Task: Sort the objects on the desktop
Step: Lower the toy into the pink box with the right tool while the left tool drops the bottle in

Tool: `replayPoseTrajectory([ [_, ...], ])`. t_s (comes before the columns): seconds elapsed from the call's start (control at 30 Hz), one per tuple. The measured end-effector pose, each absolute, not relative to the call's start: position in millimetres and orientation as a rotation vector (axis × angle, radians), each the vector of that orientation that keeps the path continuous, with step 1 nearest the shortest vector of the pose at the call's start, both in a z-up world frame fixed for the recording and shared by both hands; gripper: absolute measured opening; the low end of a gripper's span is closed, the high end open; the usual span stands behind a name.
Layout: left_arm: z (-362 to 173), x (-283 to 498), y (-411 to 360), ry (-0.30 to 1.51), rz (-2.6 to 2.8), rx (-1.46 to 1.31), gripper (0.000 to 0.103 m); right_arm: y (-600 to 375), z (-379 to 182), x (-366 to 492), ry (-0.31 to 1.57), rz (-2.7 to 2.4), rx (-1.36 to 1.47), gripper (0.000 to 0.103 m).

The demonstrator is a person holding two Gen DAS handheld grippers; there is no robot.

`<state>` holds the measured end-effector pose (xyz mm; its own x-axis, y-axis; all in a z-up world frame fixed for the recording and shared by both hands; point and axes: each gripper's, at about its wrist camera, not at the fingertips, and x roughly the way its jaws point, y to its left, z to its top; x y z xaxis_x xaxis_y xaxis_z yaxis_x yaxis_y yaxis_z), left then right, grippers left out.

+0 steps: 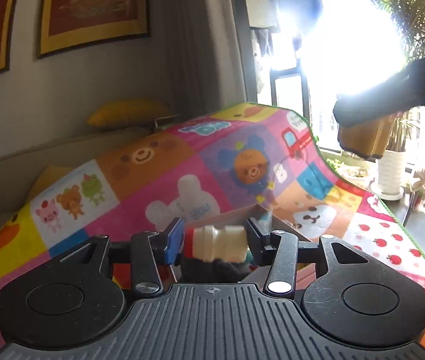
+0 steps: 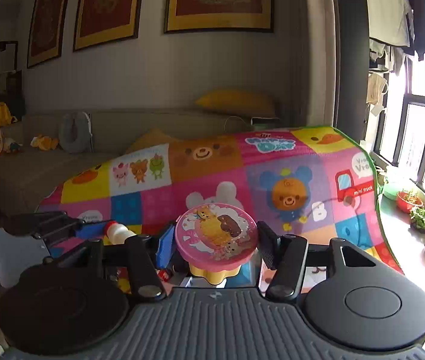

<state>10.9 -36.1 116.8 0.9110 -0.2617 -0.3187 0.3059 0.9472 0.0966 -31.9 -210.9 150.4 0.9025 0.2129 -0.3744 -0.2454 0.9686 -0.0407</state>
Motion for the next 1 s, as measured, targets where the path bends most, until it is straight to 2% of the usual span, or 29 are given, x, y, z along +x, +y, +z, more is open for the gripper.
replayPoseTrajectory([
  [0.13, 92.8, 48.9, -30.4, 0.379, -0.278, 0.096, 0.08, -199.7, 153.4, 18.4, 0.399, 0.214, -0.11, 0.056],
  [0.17, 86.9, 50.3, -24.8, 0.397, -0.285, 0.079, 0.083, -197.3, 151.8, 30.2, 0.411, 0.211, -0.115, 0.056],
  [0.23, 76.7, 46.2, -16.4, 0.428, -0.288, 0.072, 0.096, -193.1, 146.9, 53.6, 0.436, 0.2, -0.119, 0.056],
  [0.33, 63.7, 29.8, -5.3, 0.446, -0.306, 0.085, 0.101, -186.3, 136.9, 91.3, 0.492, 0.195, -0.092, 0.056],
  [0.7, 40.7, 16.6, 33.3, 0.477, -0.299, -0.006, 0.103, -170.5, 60.8, 209.6, 0.692, 0.277, 0.197, 0.057],
  [0.77, 35.8, 19.6, 39.0, 0.494, -0.294, -0.024, 0.103, -177.0, 45.4, 216.2, 0.728, 0.223, 0.204, 0.068],
  [1.0, 25.9, 27.2, 33.6, 0.539, -0.315, -0.064, 0.103, -212.5, 34.4, 199.3, 0.722, 0.139, 0.199, 0.069],
])
